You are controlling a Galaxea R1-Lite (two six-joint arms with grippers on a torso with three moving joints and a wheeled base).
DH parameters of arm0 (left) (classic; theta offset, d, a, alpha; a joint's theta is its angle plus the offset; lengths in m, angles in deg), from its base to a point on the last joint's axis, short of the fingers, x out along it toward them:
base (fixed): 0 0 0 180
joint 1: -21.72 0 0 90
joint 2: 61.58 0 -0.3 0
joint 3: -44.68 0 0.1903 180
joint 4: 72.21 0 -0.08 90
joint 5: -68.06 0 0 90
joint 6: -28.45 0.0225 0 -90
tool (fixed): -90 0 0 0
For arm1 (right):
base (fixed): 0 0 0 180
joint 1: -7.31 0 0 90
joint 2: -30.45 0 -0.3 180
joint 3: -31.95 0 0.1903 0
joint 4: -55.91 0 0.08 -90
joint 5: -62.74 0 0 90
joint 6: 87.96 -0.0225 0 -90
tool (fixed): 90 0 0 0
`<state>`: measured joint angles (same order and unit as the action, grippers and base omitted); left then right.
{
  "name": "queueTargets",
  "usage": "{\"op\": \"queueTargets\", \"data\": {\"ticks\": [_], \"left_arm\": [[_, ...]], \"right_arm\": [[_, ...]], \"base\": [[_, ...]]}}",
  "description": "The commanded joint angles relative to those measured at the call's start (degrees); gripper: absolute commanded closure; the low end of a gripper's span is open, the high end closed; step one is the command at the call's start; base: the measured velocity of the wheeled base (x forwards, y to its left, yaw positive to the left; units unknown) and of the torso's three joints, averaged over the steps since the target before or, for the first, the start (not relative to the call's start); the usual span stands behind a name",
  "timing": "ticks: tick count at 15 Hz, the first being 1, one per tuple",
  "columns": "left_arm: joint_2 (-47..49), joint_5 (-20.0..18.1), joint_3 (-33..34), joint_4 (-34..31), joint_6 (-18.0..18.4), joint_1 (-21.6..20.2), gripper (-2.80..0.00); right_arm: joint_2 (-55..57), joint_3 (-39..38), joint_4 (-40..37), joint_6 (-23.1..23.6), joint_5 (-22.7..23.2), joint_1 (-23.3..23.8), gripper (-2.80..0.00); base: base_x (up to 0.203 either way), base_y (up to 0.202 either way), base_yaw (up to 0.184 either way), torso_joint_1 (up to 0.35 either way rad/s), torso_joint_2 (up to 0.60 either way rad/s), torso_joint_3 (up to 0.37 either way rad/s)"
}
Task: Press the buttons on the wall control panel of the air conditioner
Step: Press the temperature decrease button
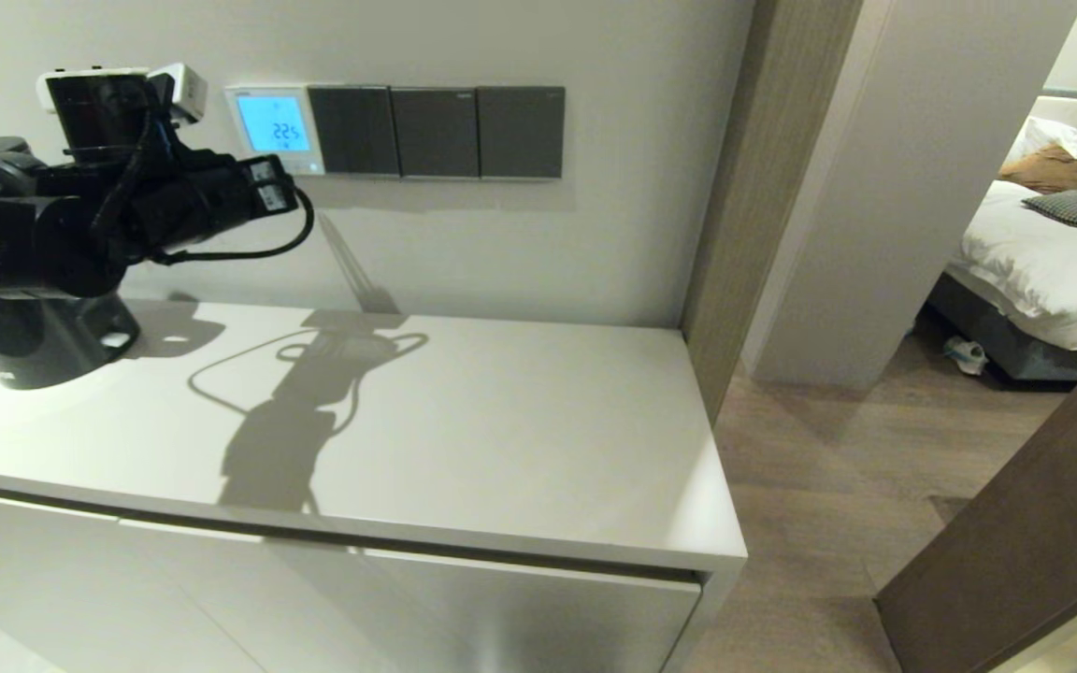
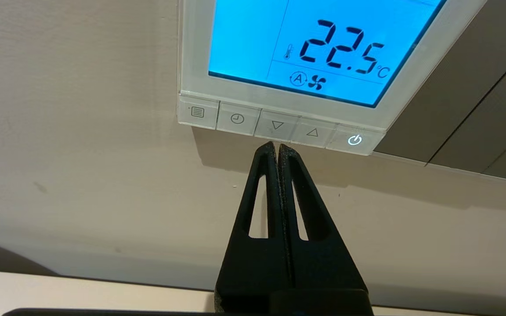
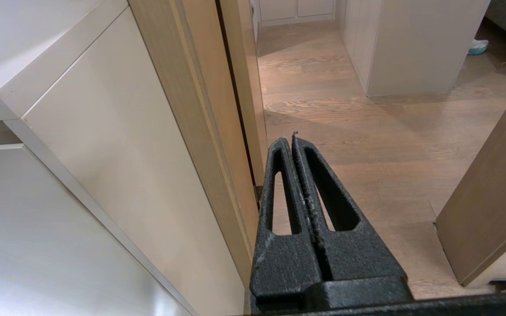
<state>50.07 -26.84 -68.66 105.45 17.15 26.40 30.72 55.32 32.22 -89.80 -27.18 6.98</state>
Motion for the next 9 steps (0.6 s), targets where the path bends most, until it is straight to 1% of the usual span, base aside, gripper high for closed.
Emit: {"op": "queueTargets", "data": {"ticks": [1,9], "left_arm": [[0.32,-0.02,-0.03,0.15,-0.04,-0.02,0.00],[-1.27,-0.02,0.68,0.33,-0.13,-0.01,0.00]], "right_arm": [[0.08,-0.09,-0.02,0.00,0.01,-0.02,0.00],[0.08,-0.09,-0.02,0.00,0.01,-0.02,0.00]], "base": [[0.000,0.000,0.000,0.000,0.00,0.000],[0.000,0.000,0.000,0.000,0.00,0.000]]}}
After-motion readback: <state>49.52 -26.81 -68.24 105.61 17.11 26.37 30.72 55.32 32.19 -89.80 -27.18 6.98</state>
